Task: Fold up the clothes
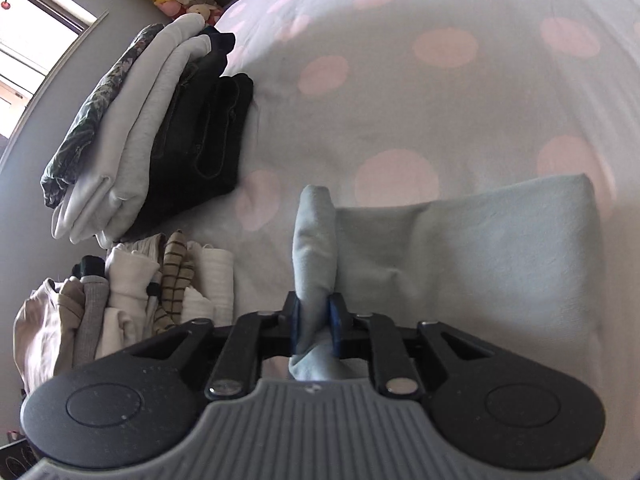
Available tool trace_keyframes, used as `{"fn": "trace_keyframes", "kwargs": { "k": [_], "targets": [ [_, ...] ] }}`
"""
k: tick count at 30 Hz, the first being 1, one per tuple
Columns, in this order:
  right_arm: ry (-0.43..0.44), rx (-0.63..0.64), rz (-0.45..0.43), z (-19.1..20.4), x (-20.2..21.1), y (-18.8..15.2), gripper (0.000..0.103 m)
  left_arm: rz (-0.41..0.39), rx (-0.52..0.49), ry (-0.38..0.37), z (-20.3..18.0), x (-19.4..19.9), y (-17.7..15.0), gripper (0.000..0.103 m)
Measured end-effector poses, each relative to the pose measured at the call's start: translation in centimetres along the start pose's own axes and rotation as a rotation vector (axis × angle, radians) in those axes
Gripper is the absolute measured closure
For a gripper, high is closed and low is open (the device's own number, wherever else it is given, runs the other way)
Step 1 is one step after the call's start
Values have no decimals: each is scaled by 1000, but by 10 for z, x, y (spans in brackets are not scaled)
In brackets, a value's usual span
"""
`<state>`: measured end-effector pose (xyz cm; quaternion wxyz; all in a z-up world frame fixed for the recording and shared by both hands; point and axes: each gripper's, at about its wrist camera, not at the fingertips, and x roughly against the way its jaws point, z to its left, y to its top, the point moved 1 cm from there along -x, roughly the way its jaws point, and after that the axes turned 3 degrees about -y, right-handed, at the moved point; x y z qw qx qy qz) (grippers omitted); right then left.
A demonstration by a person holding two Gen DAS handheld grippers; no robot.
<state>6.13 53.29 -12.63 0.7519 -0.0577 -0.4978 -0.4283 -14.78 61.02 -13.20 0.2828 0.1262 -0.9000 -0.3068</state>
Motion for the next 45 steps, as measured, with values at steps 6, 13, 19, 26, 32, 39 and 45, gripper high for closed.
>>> {"fn": "trace_keyframes", "kwargs": {
  "k": [6, 13, 19, 26, 32, 39, 45],
  "targets": [
    [12, 51, -48, -1, 28, -1, 68, -7, 41, -48, 5, 6, 2, 65],
    [-51, 105, -135, -33, 78, -16, 67, 42, 24, -14, 1, 6, -5, 53],
    [-129, 150, -163, -81, 108, -58, 63, 146, 38, 39, 2, 1, -18, 52],
    [-108, -17, -129, -136, 98, -99, 60, 187, -31, 91, -4, -7, -27, 75],
    [-4, -178, -155, -159, 83, -107, 60, 50, -133, 9, -15, 8, -21, 97],
    [-14, -192, -161, -161, 72, -107, 88, 142, -132, 147, 2, -19, -32, 97],
    [-71, -107, -156, -153, 71, -104, 88, 183, -163, 220, 1, -23, -39, 93]
  ]
}}
